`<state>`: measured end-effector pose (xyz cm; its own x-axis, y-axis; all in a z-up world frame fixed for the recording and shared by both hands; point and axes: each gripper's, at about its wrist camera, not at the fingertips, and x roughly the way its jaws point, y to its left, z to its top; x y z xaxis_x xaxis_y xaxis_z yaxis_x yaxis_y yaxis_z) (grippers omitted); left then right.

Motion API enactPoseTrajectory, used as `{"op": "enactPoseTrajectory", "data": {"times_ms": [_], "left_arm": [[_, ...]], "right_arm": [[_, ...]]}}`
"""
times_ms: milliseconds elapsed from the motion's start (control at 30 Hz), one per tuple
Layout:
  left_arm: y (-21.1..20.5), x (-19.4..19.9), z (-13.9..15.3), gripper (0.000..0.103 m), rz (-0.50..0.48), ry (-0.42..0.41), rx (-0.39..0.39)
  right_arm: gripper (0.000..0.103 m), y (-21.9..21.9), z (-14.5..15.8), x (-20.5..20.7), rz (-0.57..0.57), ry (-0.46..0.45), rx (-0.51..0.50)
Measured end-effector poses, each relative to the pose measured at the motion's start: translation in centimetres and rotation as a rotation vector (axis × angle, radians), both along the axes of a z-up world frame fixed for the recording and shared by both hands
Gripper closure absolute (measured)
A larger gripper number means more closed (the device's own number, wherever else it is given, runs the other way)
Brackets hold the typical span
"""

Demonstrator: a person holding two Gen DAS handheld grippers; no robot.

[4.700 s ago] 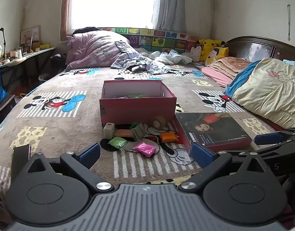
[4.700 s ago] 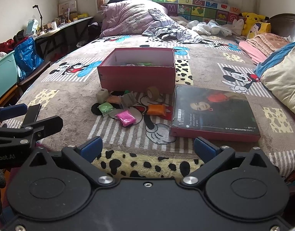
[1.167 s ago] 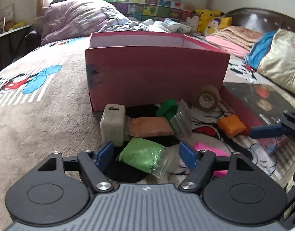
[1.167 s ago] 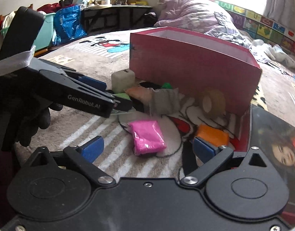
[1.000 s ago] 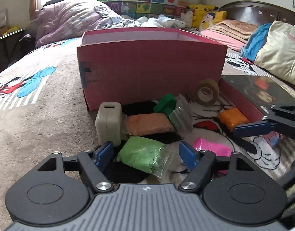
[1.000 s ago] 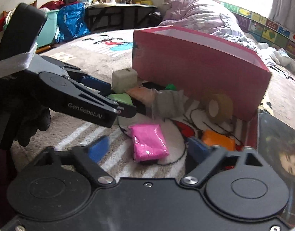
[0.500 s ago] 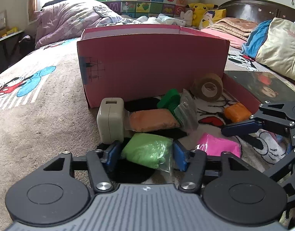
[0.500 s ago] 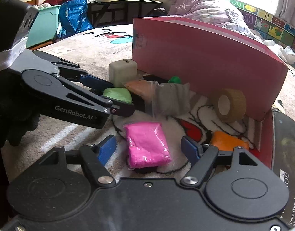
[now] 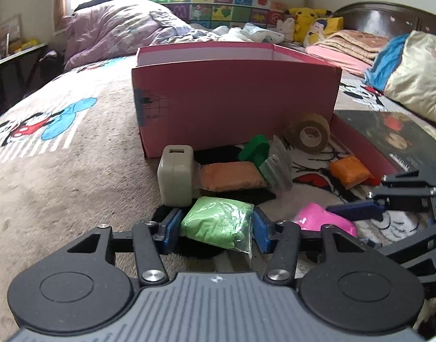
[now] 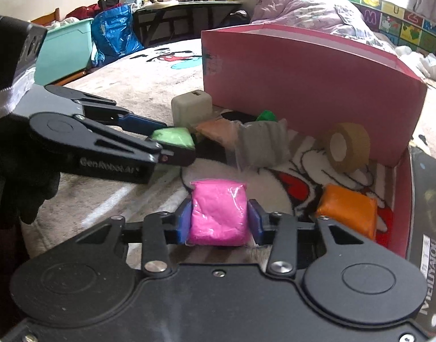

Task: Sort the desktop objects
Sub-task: 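Carry the green bag into the red box and open the left tool while the right holds the pink bag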

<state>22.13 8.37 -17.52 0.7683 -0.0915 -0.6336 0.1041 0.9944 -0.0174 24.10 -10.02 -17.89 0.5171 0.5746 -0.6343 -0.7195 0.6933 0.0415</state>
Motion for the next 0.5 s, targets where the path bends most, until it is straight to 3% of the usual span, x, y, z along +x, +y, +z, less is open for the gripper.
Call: {"op": "enactPoseTrajectory", "data": {"times_ms": [367, 500], "left_arm": [[-1.2, -1.2, 2.9, 0.052, 0.031, -0.009, 0.005], [-1.0, -0.8, 4.8, 0.052, 0.042, -0.028, -0.03]], "right_arm": [[0.063, -1.8, -0.5, -1.6, -0.048, 0.007, 0.027], [0.063, -2.1, -0.9, -1.8, -0.051, 0.004, 0.036]]}}
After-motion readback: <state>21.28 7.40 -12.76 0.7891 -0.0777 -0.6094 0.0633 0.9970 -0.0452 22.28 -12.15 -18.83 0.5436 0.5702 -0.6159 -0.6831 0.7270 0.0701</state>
